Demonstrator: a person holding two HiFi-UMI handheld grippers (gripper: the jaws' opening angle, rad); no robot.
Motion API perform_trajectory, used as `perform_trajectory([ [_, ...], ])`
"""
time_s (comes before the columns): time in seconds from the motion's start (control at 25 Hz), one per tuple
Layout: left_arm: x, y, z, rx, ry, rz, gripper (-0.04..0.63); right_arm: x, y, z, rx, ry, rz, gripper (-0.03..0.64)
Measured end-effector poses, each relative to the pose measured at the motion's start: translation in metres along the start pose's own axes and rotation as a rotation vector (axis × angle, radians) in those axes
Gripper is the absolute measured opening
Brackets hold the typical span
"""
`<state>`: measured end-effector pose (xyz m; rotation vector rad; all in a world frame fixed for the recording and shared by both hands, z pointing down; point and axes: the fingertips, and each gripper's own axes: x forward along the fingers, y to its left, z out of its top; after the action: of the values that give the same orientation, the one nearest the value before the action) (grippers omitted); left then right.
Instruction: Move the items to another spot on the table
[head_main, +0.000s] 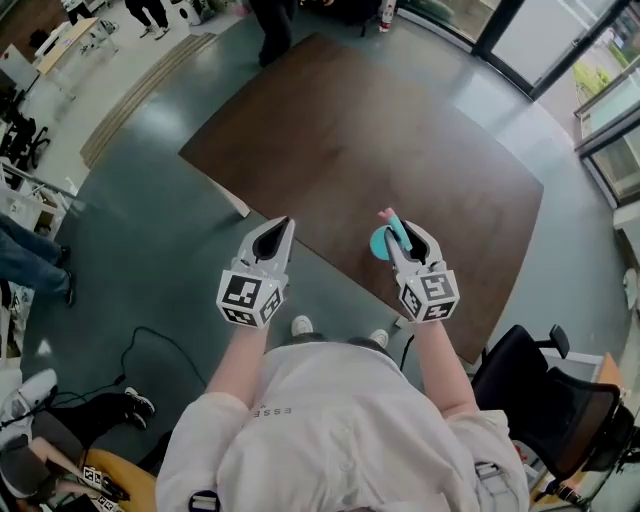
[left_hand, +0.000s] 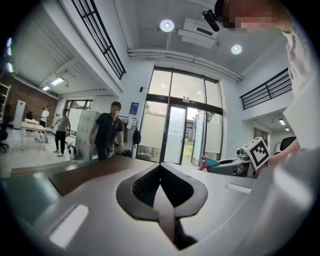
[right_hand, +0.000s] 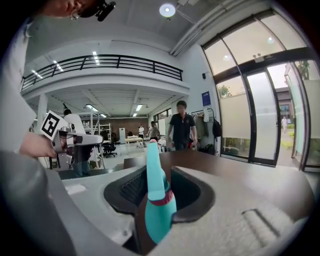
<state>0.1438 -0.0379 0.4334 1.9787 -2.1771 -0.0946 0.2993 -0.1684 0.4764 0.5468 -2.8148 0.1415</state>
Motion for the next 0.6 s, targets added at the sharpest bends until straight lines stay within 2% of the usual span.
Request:
perform_trajectory([
  [0.2, -0.062, 0.087, 0.008, -0.013, -0.046, 0.174, 0.015, 0.072, 0.074, 0.016, -0.024, -0.002, 0.126, 0.120],
  [0.4, -0.118, 0.153, 0.010, -0.045, -0.074, 0.277, 0.015, 0.129, 0.150, 0.028, -0.048, 0.019, 0.224, 0.120],
  [0.6, -0.158, 0.209, 0.006, -0.085, -0.092, 0.396, 0.015, 0.186, 0.205, 0.043, -0.083, 0.024, 0.330, 0.120],
])
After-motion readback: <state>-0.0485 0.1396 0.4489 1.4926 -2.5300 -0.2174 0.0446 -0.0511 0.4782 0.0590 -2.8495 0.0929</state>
